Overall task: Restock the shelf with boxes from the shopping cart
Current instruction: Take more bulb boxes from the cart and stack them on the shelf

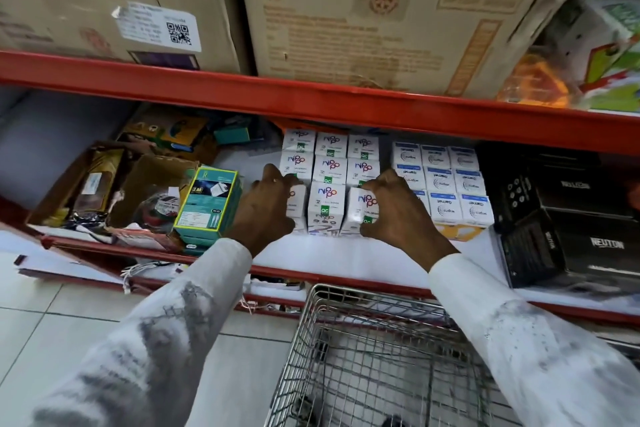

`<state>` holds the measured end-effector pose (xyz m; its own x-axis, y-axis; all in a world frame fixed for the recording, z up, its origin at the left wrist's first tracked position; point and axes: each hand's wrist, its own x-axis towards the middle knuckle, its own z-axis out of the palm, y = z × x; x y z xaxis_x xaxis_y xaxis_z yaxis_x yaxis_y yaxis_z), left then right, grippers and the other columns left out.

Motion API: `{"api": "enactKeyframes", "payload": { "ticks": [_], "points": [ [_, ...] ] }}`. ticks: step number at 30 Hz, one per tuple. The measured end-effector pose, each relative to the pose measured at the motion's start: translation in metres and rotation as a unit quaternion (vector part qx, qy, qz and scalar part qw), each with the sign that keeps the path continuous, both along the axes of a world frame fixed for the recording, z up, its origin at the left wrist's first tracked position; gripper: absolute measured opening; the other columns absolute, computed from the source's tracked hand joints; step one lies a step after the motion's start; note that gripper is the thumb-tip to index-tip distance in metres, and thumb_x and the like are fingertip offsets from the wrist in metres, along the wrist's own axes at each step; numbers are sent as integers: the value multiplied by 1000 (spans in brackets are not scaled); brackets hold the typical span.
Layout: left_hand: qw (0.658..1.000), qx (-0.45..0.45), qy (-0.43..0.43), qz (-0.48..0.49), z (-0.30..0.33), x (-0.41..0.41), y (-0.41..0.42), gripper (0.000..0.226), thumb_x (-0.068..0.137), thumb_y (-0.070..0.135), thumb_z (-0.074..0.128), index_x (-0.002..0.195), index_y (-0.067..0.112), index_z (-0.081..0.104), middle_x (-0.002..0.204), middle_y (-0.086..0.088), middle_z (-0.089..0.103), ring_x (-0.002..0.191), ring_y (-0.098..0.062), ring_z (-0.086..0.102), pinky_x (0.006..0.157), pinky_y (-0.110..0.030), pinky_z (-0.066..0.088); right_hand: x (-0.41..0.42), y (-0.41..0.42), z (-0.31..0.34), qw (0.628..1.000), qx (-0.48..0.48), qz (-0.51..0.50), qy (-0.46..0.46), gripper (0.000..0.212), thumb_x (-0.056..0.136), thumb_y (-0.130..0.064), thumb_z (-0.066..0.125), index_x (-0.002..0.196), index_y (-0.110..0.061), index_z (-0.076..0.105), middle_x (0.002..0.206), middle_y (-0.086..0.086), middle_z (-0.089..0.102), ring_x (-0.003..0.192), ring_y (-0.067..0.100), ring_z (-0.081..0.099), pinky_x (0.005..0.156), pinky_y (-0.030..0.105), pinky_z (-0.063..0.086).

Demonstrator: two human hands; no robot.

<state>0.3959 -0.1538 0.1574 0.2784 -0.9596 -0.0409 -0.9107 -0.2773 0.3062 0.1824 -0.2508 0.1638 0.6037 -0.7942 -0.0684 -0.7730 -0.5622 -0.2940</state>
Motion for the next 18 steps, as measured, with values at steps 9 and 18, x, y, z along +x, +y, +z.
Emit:
{"api": "enactKeyframes", "payload": {
  "ticks": [9,18],
  "points": [
    [999,-20,24,-10,-15,-1,-7,79,64,7,77,137,22,52,127,-11,47,103,-41,58,83,-53,58,0,1,-24,997,-68,16,-14,80,63,-40,81,136,-20,56,121,4,55,111,28,48,94,40,45],
    [994,-88,67,-18,-35,5,13,63,73,7,72,133,18,57,141,-11,47,116,-39,56,98,-49,53,-12,18,-36,993,-66,7,-100,64,78,-25,74,138,-15,54,138,6,51,126,25,47,104,39,49]
  ]
}}
